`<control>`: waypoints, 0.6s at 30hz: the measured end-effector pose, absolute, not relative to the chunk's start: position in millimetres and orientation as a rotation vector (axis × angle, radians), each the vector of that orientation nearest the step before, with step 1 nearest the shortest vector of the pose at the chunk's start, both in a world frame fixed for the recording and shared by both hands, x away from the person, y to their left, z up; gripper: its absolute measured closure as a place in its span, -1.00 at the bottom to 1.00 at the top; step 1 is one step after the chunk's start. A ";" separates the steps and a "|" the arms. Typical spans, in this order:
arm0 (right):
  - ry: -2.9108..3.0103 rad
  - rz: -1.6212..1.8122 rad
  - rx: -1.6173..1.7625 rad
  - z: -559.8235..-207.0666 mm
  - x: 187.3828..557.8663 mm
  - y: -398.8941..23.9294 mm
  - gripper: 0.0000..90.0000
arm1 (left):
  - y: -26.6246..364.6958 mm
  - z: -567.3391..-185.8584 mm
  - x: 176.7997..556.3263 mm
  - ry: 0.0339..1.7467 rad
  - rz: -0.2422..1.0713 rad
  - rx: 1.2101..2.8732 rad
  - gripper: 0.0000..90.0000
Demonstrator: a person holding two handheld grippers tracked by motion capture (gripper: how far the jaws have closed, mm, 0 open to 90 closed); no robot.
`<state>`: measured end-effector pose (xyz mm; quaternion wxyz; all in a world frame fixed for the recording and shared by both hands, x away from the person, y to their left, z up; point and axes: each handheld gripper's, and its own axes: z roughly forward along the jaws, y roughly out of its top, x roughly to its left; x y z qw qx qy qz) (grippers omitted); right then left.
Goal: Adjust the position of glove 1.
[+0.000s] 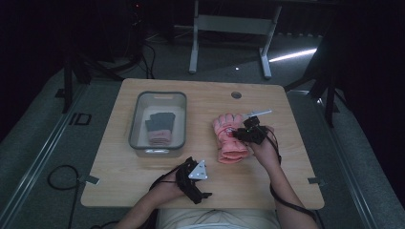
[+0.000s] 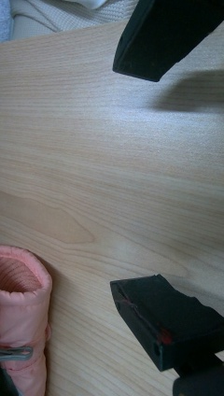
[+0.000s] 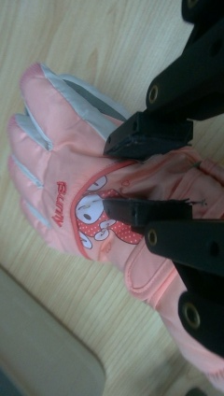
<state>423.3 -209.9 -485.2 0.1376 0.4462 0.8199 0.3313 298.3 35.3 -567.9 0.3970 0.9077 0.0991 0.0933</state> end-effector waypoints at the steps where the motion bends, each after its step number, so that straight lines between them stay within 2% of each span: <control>1: 2.369 0.967 1.281 -483.1 422.8 -209.9 0.42 | 35.5 -567.8 298.5 0.251 0.237 2.300 -1.00; 6: 2.356 1.022 1.228 -471.5 417.0 -209.1 0.12 | 35.2 -566.1 297.6 0.259 0.207 2.279 -1.00; 14: 2.349 1.055 1.182 -456.9 411.3 -209.6 0.16 | 33.3 -564.5 298.8 0.287 0.240 2.293 -1.00; 16: 2.335 1.058 1.168 -451.3 410.2 -209.8 0.22 | 31.7 -559.3 298.4 0.353 0.291 2.279 -1.00; 18: 2.329 1.054 1.167 -448.9 410.8 -210.3 0.23 | 31.7 -558.3 298.5 0.363 0.289 2.272 -1.00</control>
